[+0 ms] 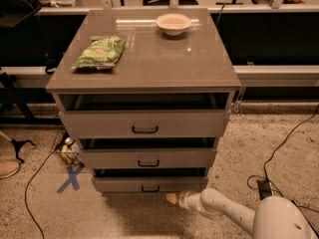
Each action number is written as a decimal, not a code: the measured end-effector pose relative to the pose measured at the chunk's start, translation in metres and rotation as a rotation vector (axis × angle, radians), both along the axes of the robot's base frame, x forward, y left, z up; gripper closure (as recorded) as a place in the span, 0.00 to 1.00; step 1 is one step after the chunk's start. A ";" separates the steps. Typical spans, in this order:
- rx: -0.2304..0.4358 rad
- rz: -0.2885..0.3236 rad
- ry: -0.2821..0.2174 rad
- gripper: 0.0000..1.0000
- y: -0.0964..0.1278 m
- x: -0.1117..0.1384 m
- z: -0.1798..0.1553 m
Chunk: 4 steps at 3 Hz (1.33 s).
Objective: Close bottom drawer
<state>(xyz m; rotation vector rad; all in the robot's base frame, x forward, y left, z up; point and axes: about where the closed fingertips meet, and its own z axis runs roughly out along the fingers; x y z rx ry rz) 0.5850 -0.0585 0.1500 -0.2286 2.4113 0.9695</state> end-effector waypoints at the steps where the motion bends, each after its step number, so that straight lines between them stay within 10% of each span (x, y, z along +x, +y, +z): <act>1: -0.005 -0.039 -0.042 1.00 -0.017 0.024 -0.005; 4: 0.000 -0.091 -0.095 1.00 -0.039 0.059 -0.008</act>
Offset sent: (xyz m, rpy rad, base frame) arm 0.0828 -0.0539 -0.0105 -0.0095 -0.1073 -0.1062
